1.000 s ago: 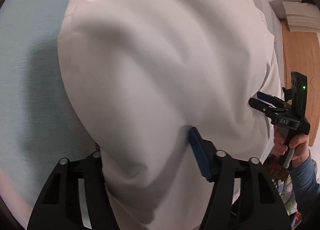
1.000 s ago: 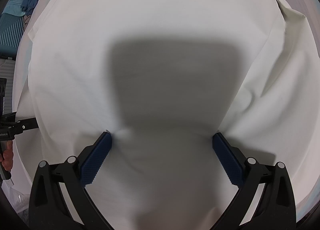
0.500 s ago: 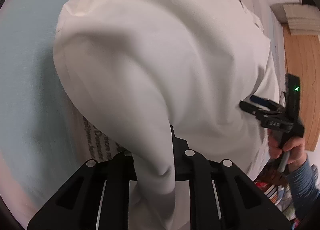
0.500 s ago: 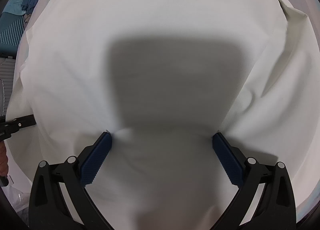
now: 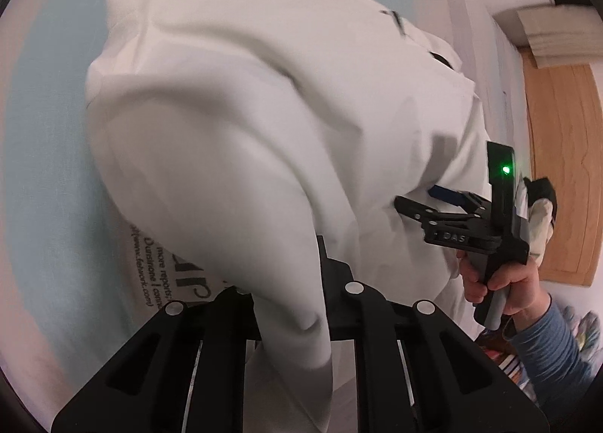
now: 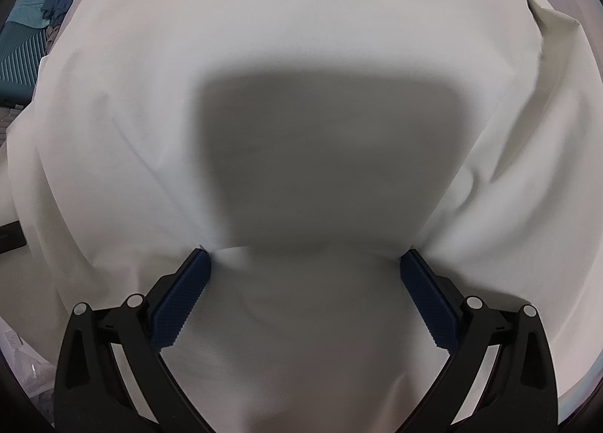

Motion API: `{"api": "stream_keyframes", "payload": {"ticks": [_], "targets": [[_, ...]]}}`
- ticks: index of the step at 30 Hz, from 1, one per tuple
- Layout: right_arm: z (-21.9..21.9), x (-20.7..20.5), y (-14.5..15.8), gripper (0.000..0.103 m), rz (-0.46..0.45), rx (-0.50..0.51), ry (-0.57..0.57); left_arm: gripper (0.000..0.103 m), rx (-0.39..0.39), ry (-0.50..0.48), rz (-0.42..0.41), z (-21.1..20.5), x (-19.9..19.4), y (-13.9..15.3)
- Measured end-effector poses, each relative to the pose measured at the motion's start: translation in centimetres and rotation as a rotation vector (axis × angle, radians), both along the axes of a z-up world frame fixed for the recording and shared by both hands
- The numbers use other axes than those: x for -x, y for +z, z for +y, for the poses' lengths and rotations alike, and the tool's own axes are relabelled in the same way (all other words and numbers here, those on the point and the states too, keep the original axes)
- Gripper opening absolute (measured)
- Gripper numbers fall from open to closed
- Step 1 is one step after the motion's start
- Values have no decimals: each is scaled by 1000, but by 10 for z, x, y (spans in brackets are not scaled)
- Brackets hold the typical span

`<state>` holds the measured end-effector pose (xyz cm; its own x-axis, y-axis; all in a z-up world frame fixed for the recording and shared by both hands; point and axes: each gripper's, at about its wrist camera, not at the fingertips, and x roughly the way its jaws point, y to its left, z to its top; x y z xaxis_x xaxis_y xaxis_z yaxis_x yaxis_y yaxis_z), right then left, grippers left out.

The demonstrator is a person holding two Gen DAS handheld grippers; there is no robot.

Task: Fold large clothes
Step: 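Grasp the white jacket fold with the left gripper and lift it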

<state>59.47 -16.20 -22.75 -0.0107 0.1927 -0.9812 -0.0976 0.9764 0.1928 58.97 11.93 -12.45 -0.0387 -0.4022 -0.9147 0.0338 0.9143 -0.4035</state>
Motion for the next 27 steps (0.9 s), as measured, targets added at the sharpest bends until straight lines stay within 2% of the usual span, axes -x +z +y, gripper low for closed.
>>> {"api": "stream_keyframes", "payload": {"ticks": [4,15,22,27], "targets": [[8,14,1,97,-16,5,1,12,-5,-8,-37,-4,3,13],[3,22,6,97,-35,-21,4,12,-23,-9,-71,-39,7,25],[-11,51,28,96,-84,-33,38,12,-33,-2,-77,-44,7,28],[-39,68,51,95,-141,-17,28,12,-35,-13,-95,-55,10,40]]}}
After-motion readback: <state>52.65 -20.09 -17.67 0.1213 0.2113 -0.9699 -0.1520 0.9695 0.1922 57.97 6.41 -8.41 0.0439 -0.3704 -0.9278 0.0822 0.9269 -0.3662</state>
